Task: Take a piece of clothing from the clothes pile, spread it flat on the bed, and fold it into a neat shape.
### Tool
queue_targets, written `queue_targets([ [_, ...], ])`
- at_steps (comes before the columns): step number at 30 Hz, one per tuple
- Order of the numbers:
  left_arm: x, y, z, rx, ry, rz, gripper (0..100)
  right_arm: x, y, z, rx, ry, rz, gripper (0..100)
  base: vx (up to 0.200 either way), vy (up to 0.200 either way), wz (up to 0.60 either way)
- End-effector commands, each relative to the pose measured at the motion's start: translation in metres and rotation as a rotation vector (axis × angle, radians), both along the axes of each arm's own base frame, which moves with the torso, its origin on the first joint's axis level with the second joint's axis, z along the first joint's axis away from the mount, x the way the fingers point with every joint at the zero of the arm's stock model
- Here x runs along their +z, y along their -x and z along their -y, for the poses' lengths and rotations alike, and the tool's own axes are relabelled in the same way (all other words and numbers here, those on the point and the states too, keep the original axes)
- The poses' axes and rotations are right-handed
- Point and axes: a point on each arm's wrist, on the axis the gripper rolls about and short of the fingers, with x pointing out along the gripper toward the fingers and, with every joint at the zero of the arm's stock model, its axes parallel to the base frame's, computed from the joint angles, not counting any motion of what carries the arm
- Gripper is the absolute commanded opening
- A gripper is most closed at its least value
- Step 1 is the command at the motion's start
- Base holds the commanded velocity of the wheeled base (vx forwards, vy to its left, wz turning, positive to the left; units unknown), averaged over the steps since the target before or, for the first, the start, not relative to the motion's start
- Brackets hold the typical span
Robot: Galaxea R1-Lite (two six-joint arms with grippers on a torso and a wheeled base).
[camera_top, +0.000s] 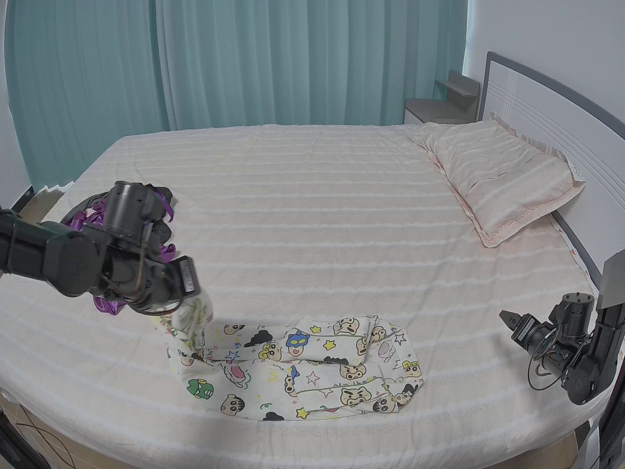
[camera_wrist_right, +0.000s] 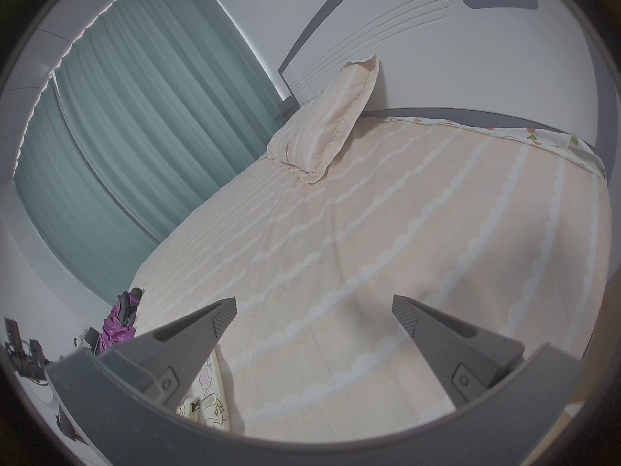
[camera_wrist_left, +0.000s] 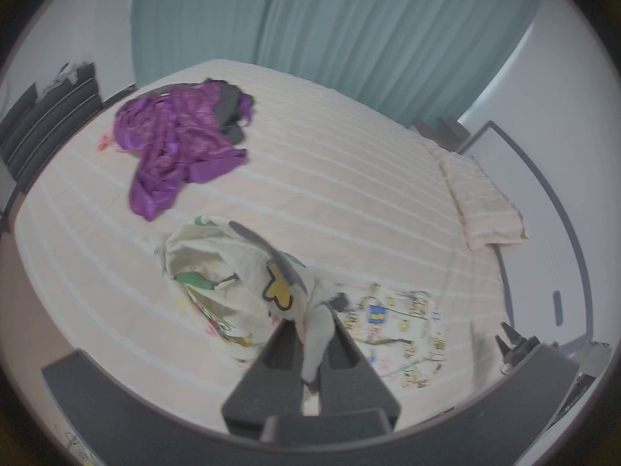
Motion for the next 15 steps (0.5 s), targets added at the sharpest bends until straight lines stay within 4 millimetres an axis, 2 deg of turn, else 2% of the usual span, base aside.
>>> queue_targets([
  [1,0.007,-0.01,0.106,-0.103,0.088,0.015,0,0.0,0.0,0.0,0.0,0.0,-0.001,100,0.0,0.0,0.0],
  [3,0.012,-0.012,0.128,-0.131,0.131,0.028,0,0.0,0.0,0.0,0.0,0.0,-0.001,100,0.0,0.0,0.0],
  [5,0.013,-0.014,0.139,-0.145,0.15,0.032,0,0.0,0.0,0.0,0.0,0.0,-0.001,100,0.0,0.0,0.0],
  [7,0.006,-0.02,0.153,-0.163,0.151,0.027,0,0.0,0.0,0.0,0.0,0.0,-0.001,100,0.0,0.0,0.0],
  [9,-0.001,-0.024,0.16,-0.18,0.157,0.018,0,0.0,0.0,0.0,0.0,0.0,-0.001,100,0.0,0.0,0.0],
  [12,-0.001,-0.024,0.161,-0.204,0.187,0.007,0,0.0,0.0,0.0,0.0,0.0,-0.001,100,0.0,0.0,0.0],
  [15,0.008,-0.018,0.166,-0.233,0.332,-0.056,0,-0.001,0.0,0.0,0.0,0.0,-0.004,100,0.0,0.0,0.0],
])
